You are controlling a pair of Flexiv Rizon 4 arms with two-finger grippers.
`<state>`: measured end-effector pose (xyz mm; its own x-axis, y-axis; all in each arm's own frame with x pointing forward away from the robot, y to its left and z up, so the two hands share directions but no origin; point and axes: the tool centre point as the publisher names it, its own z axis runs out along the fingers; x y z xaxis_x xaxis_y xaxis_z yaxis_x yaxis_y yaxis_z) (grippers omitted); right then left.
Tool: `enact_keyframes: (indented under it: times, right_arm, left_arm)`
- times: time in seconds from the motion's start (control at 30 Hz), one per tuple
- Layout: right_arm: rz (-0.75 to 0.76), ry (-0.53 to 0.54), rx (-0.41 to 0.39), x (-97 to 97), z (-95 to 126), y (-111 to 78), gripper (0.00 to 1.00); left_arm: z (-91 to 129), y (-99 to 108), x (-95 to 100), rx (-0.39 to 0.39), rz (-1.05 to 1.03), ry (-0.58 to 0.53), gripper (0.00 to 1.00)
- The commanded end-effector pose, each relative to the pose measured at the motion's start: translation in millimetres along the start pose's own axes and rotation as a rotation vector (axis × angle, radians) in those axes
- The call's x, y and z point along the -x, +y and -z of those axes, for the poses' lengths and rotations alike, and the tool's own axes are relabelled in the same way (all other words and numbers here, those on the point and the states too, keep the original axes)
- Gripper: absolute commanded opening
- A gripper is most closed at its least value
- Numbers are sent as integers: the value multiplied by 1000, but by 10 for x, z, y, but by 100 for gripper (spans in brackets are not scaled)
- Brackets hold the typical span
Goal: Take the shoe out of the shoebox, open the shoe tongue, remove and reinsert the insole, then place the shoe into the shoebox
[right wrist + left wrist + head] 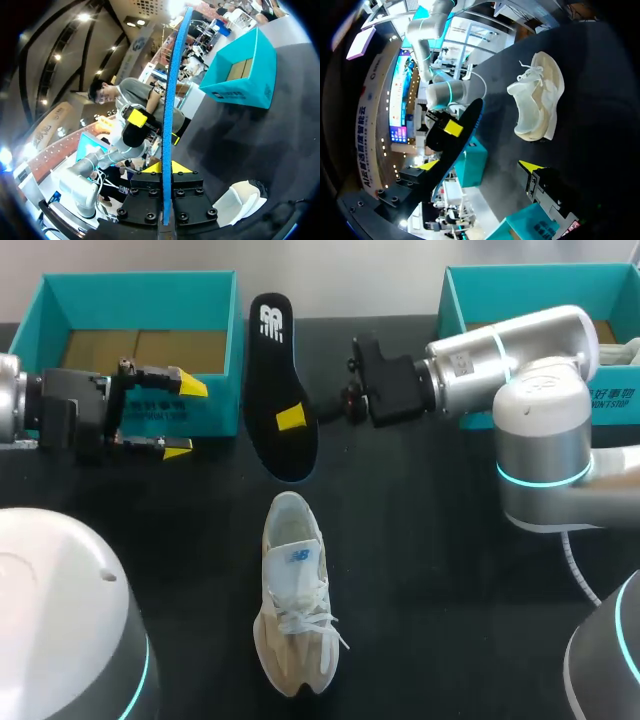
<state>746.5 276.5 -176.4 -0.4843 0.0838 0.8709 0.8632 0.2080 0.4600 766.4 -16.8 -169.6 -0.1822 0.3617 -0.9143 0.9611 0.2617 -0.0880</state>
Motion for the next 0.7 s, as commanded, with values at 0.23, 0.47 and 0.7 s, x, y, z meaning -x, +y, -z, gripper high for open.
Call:
enact_keyframes:
  times: [0.23, 0.47, 0.7]
  right_arm:
    - [27, 0, 1, 10, -15, -20, 0]
    - [63, -40, 51, 109, 20, -243, 0]
    - [120, -96, 58, 73, 39, -385, 0]
  left_arm:
    - [-30, -108, 7, 70, 99, 64, 100]
    - [-81, -379, -166, 217, 258, 199, 100]
    - [-176, -511, -405, 324, 395, 294, 100]
